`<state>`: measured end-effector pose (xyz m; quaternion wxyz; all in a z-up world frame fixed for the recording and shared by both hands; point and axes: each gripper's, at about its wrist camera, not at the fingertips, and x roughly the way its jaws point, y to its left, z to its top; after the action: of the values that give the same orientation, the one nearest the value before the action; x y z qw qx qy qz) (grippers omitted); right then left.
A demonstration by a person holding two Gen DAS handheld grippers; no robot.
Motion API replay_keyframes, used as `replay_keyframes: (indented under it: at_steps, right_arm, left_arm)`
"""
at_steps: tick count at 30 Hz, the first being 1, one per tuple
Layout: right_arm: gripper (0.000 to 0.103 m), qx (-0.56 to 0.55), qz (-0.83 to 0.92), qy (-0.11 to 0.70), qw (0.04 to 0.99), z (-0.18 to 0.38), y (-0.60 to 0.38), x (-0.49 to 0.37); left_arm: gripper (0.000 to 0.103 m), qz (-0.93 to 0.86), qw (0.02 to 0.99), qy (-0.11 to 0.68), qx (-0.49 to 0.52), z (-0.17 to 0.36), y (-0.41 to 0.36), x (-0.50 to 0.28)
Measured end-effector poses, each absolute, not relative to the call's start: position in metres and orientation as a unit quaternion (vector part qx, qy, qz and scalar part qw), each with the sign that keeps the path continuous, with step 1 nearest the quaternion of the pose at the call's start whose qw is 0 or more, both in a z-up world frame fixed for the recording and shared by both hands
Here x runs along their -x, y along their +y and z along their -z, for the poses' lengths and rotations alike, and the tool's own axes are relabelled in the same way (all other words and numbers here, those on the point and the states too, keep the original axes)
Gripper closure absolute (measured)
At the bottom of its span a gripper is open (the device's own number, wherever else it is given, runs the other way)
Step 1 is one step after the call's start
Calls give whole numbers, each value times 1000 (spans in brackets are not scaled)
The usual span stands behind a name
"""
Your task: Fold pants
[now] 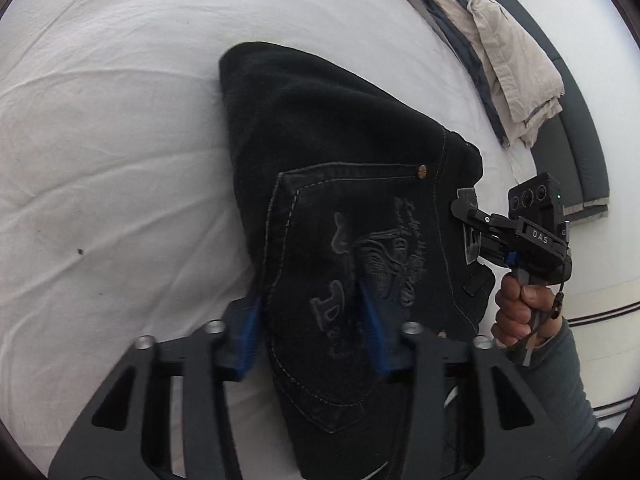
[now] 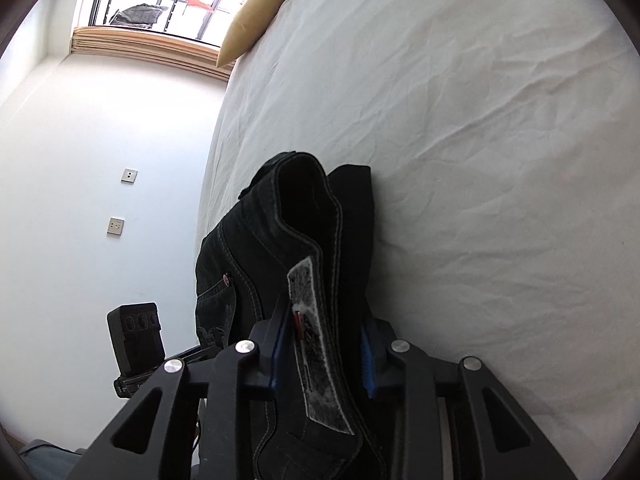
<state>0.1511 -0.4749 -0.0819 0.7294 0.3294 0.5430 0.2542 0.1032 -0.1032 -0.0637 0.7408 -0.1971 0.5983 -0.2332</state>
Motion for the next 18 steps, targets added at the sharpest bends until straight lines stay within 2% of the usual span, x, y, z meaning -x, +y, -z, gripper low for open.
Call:
replay_keyframes:
  at_steps: [2, 5, 12, 18]
  right_arm:
    - [80, -289, -242, 542, 751, 67, -464, -149]
    - [83, -241, -238, 530, 777, 38, -447, -141]
    - [84, -212, -257, 486, 808, -20, -423, -156]
    - [84, -222, -263, 482, 806, -23, -396, -236]
  left_arm:
    - [80, 240, 750, 593, 166, 57, -114, -103]
    - [83, 235, 759, 588, 153, 47, -121, -103]
    - [84, 234, 793, 540, 154, -4, -96, -117]
    - [83, 218, 815, 521, 127, -26, -68, -179]
